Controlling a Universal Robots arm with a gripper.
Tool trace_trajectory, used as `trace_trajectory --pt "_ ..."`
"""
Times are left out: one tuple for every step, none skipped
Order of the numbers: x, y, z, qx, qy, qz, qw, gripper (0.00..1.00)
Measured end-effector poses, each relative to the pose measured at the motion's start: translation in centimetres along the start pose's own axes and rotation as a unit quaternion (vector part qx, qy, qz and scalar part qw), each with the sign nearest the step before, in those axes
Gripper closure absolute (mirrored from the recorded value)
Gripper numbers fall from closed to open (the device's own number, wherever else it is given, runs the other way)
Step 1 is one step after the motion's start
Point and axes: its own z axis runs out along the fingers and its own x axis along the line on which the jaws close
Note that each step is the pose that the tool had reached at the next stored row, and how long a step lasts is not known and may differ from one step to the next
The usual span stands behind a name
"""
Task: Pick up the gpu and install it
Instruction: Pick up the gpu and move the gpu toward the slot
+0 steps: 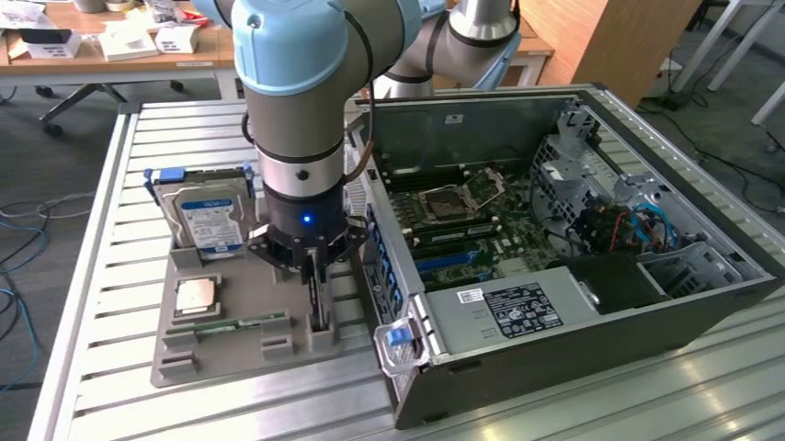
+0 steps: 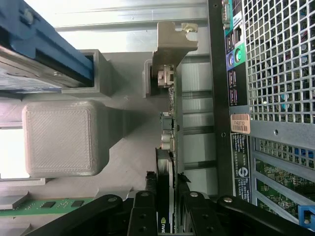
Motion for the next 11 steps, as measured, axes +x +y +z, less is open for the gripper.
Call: trace_trajectory --pt "0.00 0.00 0.00 0.0000 0.0000 0.000 1.0000 0.74" --pt "0.00 0.00 0.00 0.0000 0.0000 0.000 1.0000 0.74" --pt "0.00 0.00 0.00 0.0000 0.0000 0.000 1.0000 0.74" --pt "0.00 0.00 0.00 0.0000 0.0000 0.000 1.0000 0.74" --pt "0.00 0.00 0.00 0.0000 0.0000 0.000 1.0000 0.74" --pt "0.00 0.00 0.00 0.0000 0.0000 0.000 1.0000 0.74" --pt "0.00 0.00 0.00 0.0000 0.0000 0.000 1.0000 0.74" --pt "0.00 0.00 0.00 0.0000 0.0000 0.000 1.0000 0.74" --pt "0.00 0.00 0.00 0.0000 0.0000 0.000 1.0000 0.74" --pt "0.00 0.00 0.00 0.0000 0.0000 0.000 1.0000 0.74" --pt "0.00 0.00 -0.03 -0.0001 -0.0001 0.000 1.0000 0.74"
